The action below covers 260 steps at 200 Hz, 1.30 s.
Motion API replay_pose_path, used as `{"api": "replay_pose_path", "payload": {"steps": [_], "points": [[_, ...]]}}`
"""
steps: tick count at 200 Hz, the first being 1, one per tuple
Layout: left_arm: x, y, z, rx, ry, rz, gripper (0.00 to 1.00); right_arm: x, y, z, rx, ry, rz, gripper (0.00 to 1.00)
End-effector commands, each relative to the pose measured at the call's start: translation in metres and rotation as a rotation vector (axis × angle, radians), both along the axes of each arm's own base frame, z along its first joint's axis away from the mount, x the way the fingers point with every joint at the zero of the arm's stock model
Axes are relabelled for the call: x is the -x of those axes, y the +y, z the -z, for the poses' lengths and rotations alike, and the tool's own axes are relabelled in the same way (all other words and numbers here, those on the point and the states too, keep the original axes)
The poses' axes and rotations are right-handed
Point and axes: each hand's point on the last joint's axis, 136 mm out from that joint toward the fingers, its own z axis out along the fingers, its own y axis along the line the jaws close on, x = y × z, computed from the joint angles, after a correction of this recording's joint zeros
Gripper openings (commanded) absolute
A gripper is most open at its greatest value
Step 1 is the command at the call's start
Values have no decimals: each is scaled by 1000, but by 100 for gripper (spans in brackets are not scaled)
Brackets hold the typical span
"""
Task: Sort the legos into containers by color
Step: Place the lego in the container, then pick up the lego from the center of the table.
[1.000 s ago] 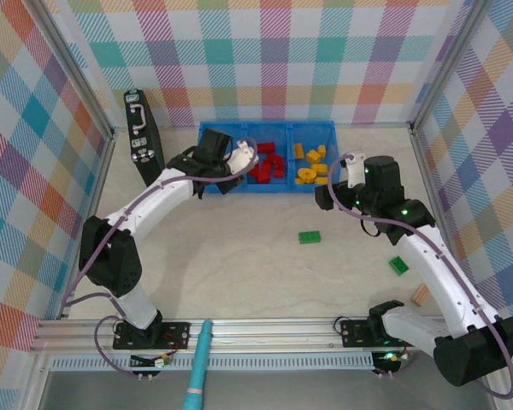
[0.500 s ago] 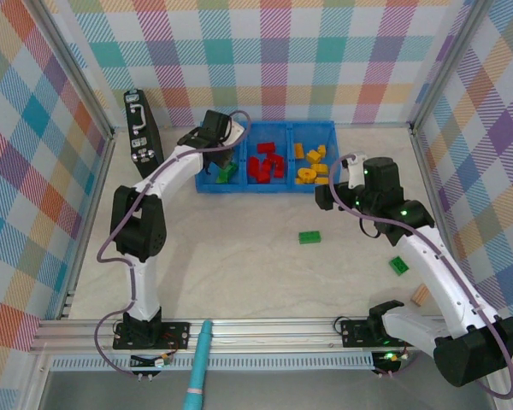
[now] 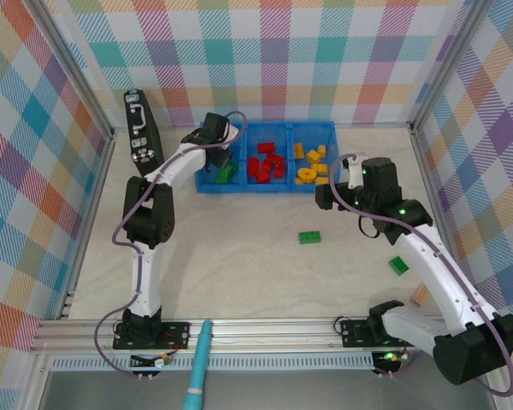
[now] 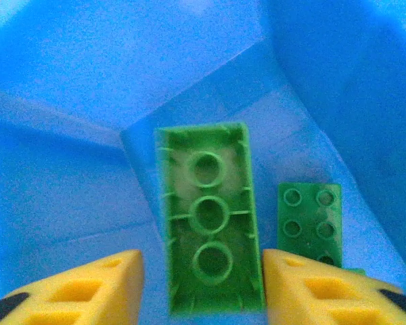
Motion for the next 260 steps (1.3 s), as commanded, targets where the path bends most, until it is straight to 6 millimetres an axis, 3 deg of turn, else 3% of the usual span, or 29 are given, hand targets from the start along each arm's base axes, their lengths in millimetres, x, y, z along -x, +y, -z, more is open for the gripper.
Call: {"api": "replay_pose_path", "payload": {"steps": [1, 27, 44, 56, 72, 99, 139, 166, 196, 260], "points": [[-5, 4, -22, 10, -46, -14, 54, -7, 0, 7, -4, 29, 14, 99], [4, 8, -61, 14, -135, 2, 70, -11, 4, 8, -9, 27, -1, 99], [16, 7, -88, 19, -166, 35, 71, -13, 6, 9, -12, 30, -8, 99], [31, -8, -102, 38, -164, 117, 69, -14, 7, 8, -15, 27, -12, 99], [64, -45, -110, -26, -164, 327, 70, -15, 7, 7, -12, 17, -14, 99], [133, -107, -76, -282, -81, 729, 74, -15, 6, 2, 5, -2, -20, 99], [201, -169, -53, -202, 41, 965, 74, -6, -7, -17, 36, -57, 11, 99], [226, -208, -45, -96, 49, 996, 73, 5, -9, -37, 16, -89, 9, 99], [251, -250, -26, 0, 81, 1029, 73, 12, -15, -45, 30, -122, 16, 99], [278, -297, 13, 125, 144, 1076, 73, 21, -26, -64, 32, -195, 55, 99]]}}
